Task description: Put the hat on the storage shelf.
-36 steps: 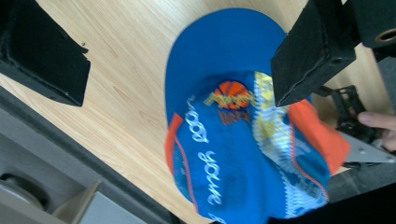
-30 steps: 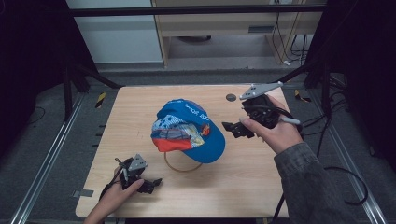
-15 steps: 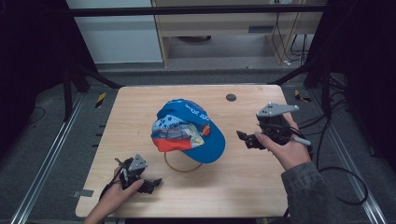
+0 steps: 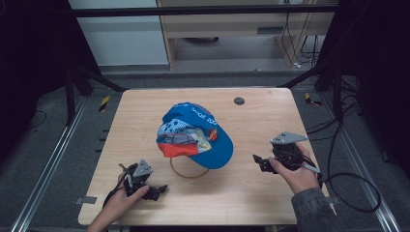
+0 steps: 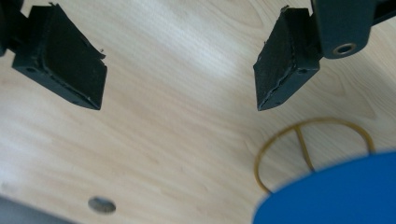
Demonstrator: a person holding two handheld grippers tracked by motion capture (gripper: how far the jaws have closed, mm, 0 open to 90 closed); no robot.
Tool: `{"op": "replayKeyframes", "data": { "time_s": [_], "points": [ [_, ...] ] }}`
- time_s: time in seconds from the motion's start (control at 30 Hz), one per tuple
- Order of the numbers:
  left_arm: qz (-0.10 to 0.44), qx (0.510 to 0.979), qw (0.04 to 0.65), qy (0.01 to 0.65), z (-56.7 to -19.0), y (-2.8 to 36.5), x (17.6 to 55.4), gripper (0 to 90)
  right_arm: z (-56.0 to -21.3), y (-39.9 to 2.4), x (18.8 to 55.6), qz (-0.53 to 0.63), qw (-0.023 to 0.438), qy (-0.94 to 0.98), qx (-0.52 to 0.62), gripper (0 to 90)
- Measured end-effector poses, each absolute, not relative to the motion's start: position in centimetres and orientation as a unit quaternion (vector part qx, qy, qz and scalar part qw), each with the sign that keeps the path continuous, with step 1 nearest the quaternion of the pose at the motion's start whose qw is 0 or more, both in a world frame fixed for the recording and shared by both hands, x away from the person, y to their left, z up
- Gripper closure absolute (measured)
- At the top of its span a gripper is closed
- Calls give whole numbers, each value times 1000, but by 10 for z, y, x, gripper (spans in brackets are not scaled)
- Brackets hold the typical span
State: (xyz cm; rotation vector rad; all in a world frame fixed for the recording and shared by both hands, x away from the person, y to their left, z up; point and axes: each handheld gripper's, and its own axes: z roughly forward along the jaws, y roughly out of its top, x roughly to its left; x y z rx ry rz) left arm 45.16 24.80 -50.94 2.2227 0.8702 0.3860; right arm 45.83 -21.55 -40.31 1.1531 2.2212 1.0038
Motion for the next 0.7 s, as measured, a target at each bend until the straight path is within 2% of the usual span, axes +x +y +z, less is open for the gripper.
{"op": "replayKeyframes", "data": {
  "time_s": [0.7],
  "points": [
    [150, 860, 354, 337, -509, 248, 451, 0, -484, -216, 463, 352, 162, 791, 474, 107]
  ]
}}
